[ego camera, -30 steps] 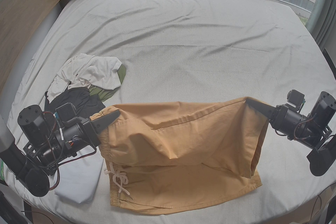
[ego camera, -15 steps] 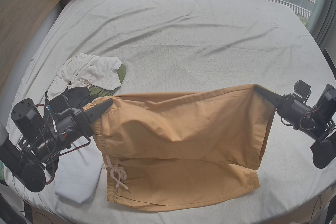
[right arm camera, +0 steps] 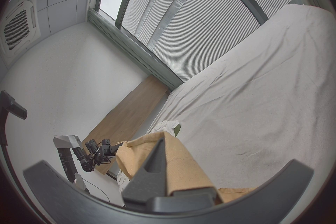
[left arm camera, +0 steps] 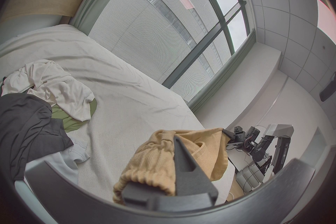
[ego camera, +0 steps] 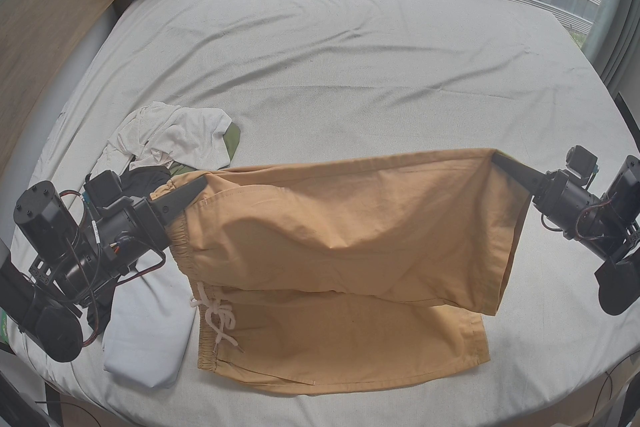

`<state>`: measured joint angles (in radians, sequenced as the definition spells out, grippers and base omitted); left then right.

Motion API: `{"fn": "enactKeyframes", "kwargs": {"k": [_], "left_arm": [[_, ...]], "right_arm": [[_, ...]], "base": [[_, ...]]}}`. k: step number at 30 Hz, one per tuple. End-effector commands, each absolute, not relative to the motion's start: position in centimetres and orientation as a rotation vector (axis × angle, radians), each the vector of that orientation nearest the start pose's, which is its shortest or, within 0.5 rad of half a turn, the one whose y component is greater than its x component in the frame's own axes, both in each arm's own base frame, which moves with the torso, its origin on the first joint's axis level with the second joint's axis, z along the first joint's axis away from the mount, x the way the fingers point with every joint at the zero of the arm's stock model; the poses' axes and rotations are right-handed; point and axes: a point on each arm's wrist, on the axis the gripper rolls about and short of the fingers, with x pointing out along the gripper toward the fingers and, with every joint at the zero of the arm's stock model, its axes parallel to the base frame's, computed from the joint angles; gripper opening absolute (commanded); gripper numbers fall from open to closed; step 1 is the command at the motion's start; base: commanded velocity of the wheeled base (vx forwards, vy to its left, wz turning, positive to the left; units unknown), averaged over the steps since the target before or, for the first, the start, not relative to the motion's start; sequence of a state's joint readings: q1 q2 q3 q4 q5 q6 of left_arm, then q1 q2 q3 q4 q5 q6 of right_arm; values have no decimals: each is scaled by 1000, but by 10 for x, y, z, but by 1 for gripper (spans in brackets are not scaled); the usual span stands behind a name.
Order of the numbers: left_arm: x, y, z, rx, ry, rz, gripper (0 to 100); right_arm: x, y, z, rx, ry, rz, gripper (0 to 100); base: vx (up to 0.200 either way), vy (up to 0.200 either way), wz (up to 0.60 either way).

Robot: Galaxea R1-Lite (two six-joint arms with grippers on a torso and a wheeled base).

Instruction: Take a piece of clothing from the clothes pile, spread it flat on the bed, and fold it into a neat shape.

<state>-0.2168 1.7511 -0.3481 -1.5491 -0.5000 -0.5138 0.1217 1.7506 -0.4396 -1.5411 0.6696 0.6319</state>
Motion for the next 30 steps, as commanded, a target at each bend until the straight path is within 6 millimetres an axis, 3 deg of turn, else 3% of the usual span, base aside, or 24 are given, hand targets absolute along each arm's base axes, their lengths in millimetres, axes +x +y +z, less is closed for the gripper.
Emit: {"fn": "enactKeyframes", "kwargs": {"k": [1, 14, 30], "left_arm": [[247, -64, 150, -468, 39, -739, 0], [247, -59, 149, -462, 39, -729, 0], [251, -52, 150, -462, 31, -698, 0]], "right_arm": [[265, 42, 171, 527, 10, 818, 0], [260, 38, 187, 506, -50, 826, 0], [262, 23, 190, 487, -67, 804, 0]], "base": [[0, 0, 0], [0, 0, 0], [0, 0, 0]]}}
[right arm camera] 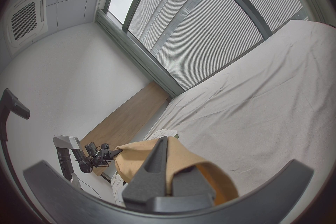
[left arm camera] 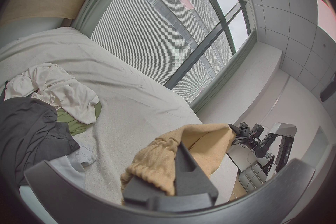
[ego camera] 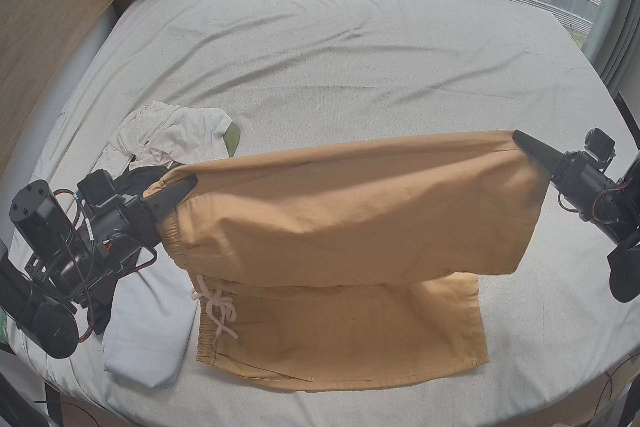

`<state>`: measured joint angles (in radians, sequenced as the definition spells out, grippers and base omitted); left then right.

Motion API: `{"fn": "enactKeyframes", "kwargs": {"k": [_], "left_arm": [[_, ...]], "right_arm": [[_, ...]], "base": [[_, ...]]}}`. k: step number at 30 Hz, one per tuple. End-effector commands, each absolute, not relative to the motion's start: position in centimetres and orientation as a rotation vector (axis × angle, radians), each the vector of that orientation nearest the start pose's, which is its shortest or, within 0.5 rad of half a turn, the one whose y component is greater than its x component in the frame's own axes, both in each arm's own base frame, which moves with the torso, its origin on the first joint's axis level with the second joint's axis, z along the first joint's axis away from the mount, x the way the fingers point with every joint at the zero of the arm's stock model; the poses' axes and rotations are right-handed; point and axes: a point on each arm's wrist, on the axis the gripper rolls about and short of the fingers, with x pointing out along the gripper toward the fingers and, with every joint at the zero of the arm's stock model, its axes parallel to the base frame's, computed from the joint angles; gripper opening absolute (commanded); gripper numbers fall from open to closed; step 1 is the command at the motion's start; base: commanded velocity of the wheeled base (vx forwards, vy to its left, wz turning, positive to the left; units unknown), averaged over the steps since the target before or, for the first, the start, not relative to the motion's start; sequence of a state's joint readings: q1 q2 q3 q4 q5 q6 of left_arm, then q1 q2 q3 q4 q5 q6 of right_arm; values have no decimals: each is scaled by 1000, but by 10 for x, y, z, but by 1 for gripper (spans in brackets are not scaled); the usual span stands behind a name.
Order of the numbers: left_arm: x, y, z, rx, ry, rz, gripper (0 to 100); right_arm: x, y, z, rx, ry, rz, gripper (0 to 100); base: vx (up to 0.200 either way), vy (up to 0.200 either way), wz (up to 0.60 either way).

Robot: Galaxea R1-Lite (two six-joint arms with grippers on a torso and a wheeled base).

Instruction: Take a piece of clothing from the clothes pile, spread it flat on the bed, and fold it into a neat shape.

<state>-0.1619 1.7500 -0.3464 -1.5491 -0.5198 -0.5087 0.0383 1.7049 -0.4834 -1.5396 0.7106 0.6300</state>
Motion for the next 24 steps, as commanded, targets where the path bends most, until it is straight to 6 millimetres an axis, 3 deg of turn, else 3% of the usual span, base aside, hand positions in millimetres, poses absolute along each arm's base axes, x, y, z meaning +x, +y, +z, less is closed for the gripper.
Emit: {"fn": "enactKeyframes", "kwargs": {"k": [1, 13, 19, 24], "left_arm": [[250, -52, 149, -463, 33, -699, 0], [247, -53, 157, -458, 1, -711, 0], [253, -54, 142, -465, 60, -697, 0], [255, -54, 144, -450, 46, -698, 0]], "right_arm": [[262, 23, 190, 487, -67, 804, 0], [259, 25, 196, 479, -87, 819, 0], [260, 28, 187, 489, -52, 820, 0], [261, 32, 189, 485, -61, 833, 0]], "base": [[0, 0, 0], [0, 0, 0], [0, 0, 0], [0, 0, 0]]}}
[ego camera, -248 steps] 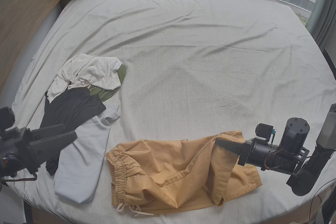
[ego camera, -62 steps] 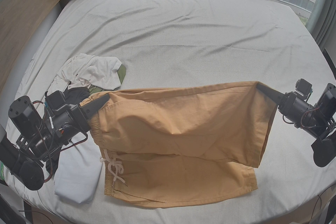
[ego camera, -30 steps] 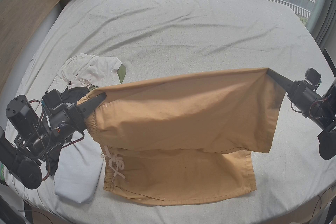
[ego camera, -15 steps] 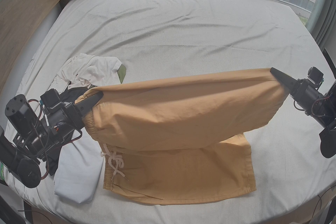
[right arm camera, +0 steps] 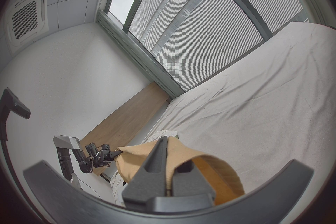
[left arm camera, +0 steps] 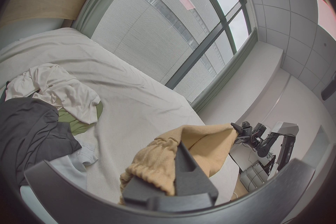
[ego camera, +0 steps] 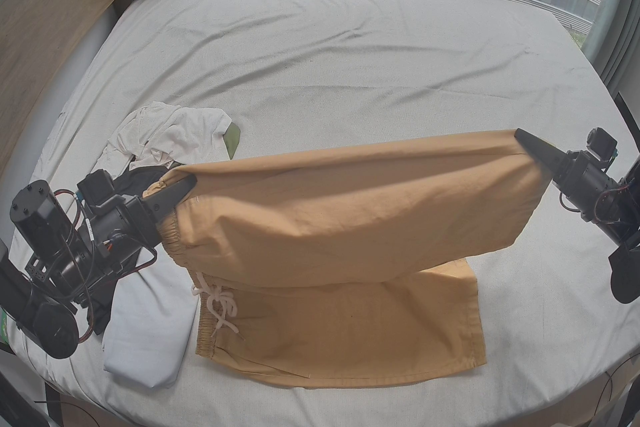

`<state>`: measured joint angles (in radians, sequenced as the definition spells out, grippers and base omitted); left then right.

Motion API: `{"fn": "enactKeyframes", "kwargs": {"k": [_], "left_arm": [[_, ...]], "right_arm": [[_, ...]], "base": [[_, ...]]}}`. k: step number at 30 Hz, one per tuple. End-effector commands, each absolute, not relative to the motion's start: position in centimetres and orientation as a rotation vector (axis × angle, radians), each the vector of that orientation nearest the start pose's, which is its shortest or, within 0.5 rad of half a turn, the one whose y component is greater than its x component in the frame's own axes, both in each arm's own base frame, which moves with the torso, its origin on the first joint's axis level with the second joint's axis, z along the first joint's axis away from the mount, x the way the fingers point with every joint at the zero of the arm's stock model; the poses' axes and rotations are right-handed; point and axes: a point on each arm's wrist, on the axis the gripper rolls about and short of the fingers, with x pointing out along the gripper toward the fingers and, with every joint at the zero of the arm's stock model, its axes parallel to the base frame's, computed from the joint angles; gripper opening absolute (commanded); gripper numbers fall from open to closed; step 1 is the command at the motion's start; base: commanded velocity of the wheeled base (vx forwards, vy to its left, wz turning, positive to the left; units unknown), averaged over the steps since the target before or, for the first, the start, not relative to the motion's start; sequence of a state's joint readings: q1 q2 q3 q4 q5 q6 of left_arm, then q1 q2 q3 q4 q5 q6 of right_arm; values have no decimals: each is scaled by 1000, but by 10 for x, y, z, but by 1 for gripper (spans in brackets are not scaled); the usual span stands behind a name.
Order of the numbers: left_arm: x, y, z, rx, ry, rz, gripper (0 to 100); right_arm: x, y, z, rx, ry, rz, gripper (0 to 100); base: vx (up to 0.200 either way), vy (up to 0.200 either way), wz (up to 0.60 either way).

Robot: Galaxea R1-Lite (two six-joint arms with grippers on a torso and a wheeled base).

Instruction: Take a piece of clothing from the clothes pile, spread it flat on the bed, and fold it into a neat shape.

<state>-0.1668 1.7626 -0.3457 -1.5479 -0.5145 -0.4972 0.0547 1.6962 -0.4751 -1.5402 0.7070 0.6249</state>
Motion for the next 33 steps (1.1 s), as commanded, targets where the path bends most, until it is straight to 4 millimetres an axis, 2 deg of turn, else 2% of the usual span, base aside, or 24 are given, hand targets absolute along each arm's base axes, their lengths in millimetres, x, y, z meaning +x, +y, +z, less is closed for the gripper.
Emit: {"fn": "enactKeyframes", "kwargs": {"k": [1, 5, 8, 12, 15, 25, 31, 33], "left_arm": [[249, -55, 156, -442, 1, -714, 0], [236, -56, 172, -447, -54, -743, 0], [239, -56, 163, -462, -11, -733, 0], [251, -58, 137, -446, 77, -706, 0], [252, -57, 131, -392, 82, -699, 0], [253, -58, 140, -385, 39, -705, 0], [257, -59, 141, -387, 33, -708, 0], [265, -61, 145, -391, 10, -710, 0]], "right_arm": [[259, 32, 196, 480, -85, 840, 0], [248, 34, 210, 472, -127, 864, 0], [248, 34, 204, 483, -104, 861, 0], [258, 34, 186, 492, -42, 841, 0], [262, 35, 180, 479, -31, 833, 0], [264, 35, 184, 472, -50, 833, 0], [277, 35, 185, 476, -59, 834, 0], [285, 36, 190, 473, -80, 840, 0]], "base": [[0, 0, 0], [0, 0, 0], [0, 0, 0], [0, 0, 0], [0, 0, 0], [0, 0, 0], [0, 0, 0], [0, 0, 0]]}}
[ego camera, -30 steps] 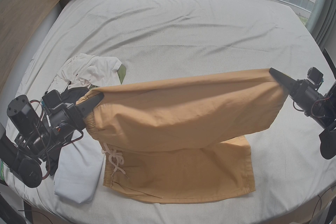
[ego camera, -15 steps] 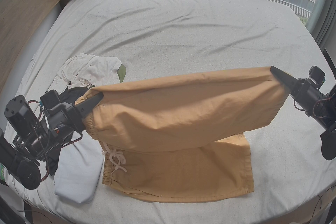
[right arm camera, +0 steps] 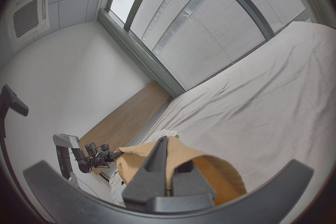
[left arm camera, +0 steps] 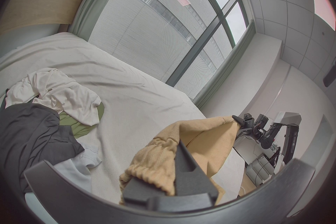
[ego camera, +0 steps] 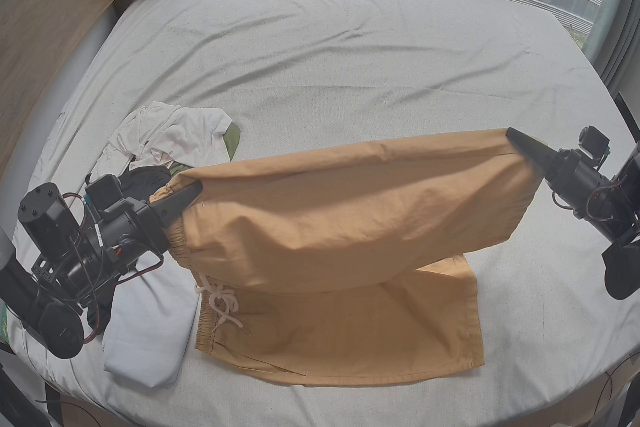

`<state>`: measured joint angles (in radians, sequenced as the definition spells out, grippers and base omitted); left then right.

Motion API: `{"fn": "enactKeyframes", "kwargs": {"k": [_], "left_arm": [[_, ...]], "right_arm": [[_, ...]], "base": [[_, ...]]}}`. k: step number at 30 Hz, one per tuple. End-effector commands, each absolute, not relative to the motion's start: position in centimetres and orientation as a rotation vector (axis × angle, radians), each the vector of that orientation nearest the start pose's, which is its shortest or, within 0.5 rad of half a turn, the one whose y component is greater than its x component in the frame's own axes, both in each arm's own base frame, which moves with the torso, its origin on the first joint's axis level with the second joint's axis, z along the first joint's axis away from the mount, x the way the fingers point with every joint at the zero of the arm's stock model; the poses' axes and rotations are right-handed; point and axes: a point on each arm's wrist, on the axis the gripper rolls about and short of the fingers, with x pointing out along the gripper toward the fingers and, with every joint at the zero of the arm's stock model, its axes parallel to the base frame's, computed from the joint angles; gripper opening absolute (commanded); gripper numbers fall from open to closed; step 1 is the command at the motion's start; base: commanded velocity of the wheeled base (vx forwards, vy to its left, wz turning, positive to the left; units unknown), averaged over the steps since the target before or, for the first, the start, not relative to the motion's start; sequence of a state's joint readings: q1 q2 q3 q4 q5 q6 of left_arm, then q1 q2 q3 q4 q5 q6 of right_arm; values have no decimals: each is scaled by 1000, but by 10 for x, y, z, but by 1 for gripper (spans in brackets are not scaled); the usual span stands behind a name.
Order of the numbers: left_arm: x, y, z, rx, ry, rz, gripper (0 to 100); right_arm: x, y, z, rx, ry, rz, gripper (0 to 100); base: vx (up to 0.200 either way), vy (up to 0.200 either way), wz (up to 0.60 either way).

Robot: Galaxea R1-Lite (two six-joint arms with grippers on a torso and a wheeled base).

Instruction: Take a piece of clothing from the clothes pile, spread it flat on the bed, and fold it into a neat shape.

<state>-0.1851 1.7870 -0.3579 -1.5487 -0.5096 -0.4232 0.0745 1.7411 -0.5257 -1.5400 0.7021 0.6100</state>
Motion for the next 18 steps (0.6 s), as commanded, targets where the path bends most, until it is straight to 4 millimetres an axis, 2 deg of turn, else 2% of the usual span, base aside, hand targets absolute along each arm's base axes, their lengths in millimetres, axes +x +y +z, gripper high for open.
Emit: {"fn": "enactKeyframes", "kwargs": {"k": [1, 9, 18], "left_arm": [[269, -61, 145, -395, 9, -709, 0], [294, -65, 140, -404, -5, -678, 0], [308, -67, 130, -404, 6, -658, 0]], "right_arm": [[288, 37, 191, 472, -85, 843, 0], [319, 38, 179, 481, -72, 841, 0], [326, 40, 171, 488, -55, 833, 0]], "base": [[0, 0, 0], [0, 0, 0], [0, 0, 0]]}}
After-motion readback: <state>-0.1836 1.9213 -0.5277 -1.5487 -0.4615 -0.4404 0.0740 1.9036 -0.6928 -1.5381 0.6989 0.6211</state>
